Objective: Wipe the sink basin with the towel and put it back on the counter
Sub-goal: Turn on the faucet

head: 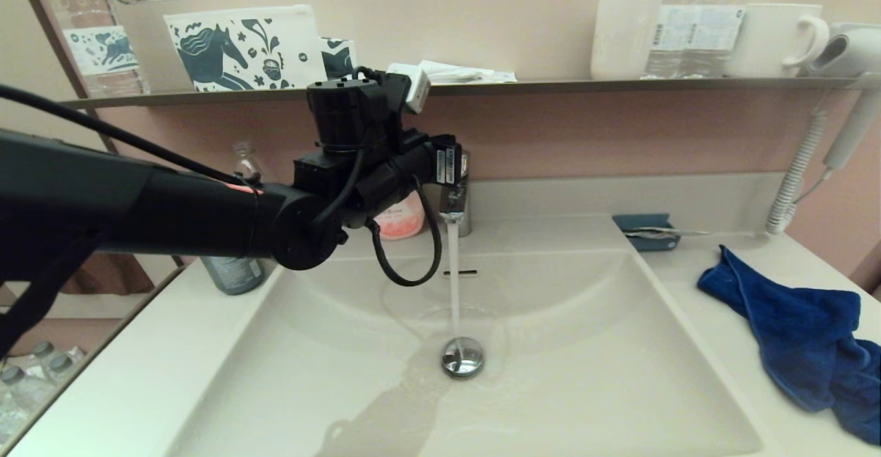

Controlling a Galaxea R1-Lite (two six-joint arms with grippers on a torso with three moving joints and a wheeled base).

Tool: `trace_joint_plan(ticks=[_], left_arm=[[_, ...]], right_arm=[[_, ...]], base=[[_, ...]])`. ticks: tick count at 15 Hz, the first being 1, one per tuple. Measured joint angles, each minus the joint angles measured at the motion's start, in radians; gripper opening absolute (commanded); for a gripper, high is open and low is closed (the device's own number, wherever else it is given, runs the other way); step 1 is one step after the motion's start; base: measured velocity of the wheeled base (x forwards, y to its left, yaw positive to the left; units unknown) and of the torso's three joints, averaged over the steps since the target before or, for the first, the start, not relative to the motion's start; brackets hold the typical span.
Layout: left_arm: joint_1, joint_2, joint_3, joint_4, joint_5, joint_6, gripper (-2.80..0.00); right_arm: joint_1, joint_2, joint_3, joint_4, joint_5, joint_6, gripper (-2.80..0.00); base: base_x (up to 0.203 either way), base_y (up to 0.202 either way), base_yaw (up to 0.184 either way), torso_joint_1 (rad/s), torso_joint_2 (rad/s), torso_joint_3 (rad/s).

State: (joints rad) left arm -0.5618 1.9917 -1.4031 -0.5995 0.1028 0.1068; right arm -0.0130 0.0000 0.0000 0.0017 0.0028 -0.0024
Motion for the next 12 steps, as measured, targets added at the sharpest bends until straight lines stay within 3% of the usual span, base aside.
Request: trace_joint_plan(ticks=[12], left_arm=[[-0.001,-0.029,-0.007,0.015,0.004,0.007,-2.80]], right_arm=[[0.000,0.000,0.000,0.000,0.000,0.000,-2.80]], base=[[0.000,0.000,0.000,0.000,0.00,0.000]])
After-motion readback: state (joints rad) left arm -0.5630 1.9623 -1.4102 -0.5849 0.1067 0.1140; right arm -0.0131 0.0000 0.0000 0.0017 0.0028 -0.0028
